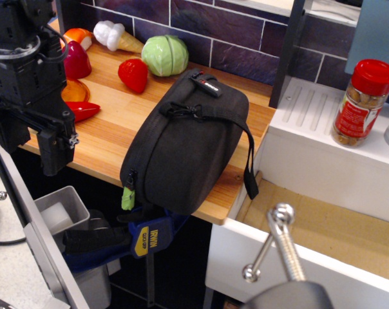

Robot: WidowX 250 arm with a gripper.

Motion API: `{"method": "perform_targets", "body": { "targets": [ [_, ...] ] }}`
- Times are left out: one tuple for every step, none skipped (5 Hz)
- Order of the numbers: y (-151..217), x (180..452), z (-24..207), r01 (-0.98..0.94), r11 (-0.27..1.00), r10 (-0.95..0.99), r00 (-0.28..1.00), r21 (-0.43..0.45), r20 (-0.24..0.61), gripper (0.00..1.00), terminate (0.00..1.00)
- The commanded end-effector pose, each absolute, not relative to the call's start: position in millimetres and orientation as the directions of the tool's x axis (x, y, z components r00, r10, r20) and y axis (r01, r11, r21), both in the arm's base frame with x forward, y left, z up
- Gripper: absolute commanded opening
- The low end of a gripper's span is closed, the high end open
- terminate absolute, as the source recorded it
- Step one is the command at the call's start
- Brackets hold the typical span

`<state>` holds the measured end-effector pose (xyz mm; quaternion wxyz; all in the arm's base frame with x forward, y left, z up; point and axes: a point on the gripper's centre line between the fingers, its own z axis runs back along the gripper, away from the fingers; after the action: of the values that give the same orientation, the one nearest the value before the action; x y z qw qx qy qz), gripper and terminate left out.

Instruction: Unzip zipper bag

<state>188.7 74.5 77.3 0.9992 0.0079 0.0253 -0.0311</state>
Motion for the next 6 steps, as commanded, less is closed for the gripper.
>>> {"method": "perform_targets", "body": {
  "targets": [
    [75,189,77,0.063,0.998,-0.062,0.997,0.014,-0.051,1.00,0.00],
    [57,182,71,0.089,0.996,-0.088,0.992,0.002,-0.089,1.00,0.00],
    [36,178,59,0.114,0.993,-0.113,0.990,0.006,-0.083,1.00,0.00],
    [18,178,49,0.122,0.992,-0.122,0.992,0.009,-0.024,1.00,0.00],
    [0,178,36,0.117,0.993,-0.118,0.992,0.006,0.042,1.00,0.00],
    [-12,182,29,0.117,0.993,-0.116,0.982,0.006,0.146,1.00,0.00]
  ]
}}
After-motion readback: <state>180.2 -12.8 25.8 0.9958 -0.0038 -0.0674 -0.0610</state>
